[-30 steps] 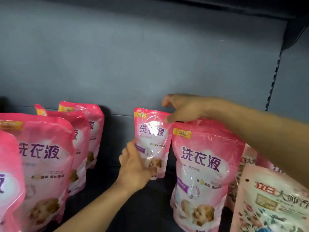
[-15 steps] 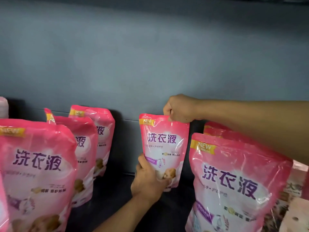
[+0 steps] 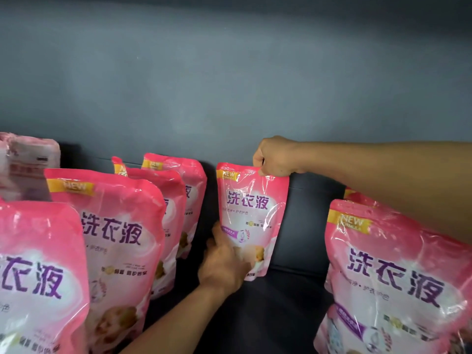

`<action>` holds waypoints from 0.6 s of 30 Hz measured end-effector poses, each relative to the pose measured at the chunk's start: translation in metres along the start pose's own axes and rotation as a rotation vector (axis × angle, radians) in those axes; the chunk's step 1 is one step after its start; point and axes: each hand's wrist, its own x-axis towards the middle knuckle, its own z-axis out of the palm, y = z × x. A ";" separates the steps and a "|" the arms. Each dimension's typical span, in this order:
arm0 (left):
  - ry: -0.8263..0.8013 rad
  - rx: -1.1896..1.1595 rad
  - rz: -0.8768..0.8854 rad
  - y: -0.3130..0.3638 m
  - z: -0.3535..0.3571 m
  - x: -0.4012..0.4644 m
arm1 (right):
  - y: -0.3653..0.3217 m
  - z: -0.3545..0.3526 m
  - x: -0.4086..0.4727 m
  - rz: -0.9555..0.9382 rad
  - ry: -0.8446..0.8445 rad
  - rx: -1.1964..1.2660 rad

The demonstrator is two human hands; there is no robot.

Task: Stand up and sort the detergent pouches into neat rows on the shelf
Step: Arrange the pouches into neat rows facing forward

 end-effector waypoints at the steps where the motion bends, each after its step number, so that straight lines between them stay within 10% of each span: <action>1: 0.000 0.005 -0.003 0.000 0.001 0.000 | 0.001 0.001 0.001 0.006 0.004 0.013; 18: 0.044 0.047 -0.027 0.019 -0.011 -0.025 | 0.041 -0.042 -0.072 0.048 0.092 0.539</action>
